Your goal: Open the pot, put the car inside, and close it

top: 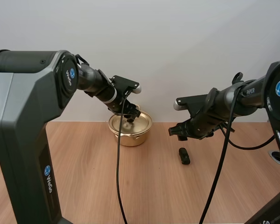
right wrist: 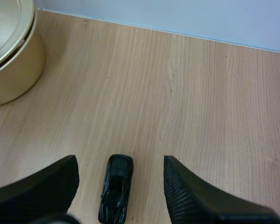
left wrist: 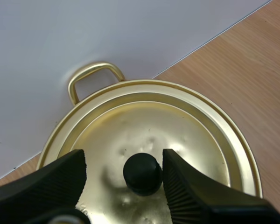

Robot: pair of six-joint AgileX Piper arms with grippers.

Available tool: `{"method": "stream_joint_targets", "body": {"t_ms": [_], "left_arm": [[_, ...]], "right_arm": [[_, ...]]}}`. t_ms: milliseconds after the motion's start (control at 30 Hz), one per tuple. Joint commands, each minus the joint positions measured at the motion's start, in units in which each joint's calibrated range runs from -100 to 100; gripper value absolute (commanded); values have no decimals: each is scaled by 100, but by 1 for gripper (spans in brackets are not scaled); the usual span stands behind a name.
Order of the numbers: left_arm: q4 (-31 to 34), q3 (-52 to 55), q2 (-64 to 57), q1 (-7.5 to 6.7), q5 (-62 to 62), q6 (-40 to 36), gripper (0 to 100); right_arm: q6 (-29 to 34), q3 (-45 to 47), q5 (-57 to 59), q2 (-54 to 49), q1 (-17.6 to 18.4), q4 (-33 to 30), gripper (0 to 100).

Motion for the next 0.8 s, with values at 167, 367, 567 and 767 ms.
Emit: {"method": "stream_joint_targets", "body": {"t_ms": [167, 367, 567, 767], "left_arm": [[-124, -5, 65, 2, 294, 0, 28], [-124, -5, 122, 2, 586, -13, 0], [-138, -170, -90, 2, 607, -83, 0], [-138, -583, -602, 2, 886, -249, 0]], "right_arm": [[-6, -8, 69, -1, 0, 2, 88], [23, -75, 162, 190, 0, 68, 88], [23, -233, 142, 1009, 0, -39, 88], [27, -273, 223, 1491, -7, -39, 88]]}}
